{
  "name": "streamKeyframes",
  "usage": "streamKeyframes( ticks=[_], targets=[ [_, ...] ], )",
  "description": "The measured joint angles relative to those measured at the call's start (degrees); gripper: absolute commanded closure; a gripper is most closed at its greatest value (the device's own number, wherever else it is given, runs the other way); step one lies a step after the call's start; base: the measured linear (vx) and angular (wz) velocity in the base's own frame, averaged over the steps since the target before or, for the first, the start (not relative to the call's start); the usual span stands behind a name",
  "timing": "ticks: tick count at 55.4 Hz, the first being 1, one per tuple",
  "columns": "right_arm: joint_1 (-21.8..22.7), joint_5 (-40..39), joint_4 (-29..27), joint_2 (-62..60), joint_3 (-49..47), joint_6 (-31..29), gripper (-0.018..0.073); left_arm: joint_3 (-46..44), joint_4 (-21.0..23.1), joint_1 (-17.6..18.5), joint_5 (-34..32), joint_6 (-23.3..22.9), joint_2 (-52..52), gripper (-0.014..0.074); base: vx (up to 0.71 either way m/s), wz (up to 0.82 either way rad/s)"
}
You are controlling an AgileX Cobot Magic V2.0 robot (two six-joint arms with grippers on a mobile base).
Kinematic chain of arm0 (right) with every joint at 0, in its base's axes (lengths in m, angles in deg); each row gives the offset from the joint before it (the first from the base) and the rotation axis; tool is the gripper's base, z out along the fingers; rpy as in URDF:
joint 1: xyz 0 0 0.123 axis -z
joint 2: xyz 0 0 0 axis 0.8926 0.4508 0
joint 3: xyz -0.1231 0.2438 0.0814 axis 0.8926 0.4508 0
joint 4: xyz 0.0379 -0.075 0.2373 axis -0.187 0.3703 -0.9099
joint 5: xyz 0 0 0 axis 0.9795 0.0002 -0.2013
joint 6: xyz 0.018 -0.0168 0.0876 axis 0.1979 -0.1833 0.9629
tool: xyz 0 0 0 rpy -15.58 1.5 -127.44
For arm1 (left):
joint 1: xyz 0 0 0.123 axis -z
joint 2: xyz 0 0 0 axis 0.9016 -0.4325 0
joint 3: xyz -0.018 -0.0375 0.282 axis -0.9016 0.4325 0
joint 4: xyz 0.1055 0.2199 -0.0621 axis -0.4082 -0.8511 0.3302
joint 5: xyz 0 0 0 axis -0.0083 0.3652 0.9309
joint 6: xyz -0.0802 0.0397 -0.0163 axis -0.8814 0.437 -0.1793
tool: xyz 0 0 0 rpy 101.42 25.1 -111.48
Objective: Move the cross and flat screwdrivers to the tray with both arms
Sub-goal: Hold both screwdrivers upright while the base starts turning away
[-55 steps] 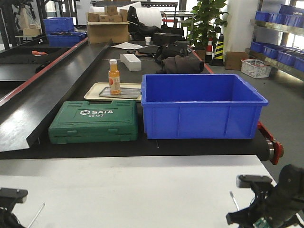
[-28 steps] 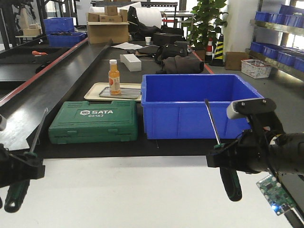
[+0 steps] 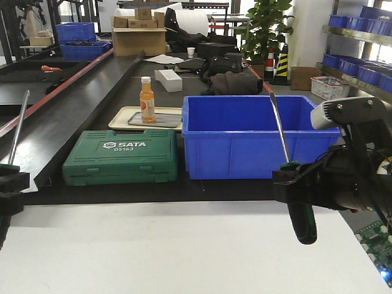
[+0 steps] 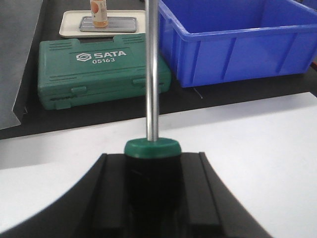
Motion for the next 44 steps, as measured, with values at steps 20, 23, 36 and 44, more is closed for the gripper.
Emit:
streamKeyframes(
  ticks=[20, 23, 36, 44],
  targets=[
    [0.00, 0.69, -0.01, 0.00, 0.19, 0.00, 0.0567, 0.06, 0.00, 0.00, 0.71, 0.00, 0.00, 0.0602, 0.00, 0.00],
    [0.00, 0.69, -0.01, 0.00, 0.19, 0.00, 0.0567, 0.06, 0.00, 0.00, 0.71, 0.00, 0.00, 0.0602, 0.00, 0.00],
    [0.00, 0.69, -0.01, 0.00, 0.19, 0.00, 0.0567, 0.06, 0.00, 0.00, 0.71, 0.00, 0.00, 0.0602, 0.00, 0.00],
    [0.00, 0.75, -0.01, 0.00, 0.19, 0.00, 0.0567, 0.06, 0.00, 0.00, 0.71, 0.00, 0.00, 0.0602, 0.00, 0.00]
  ],
)
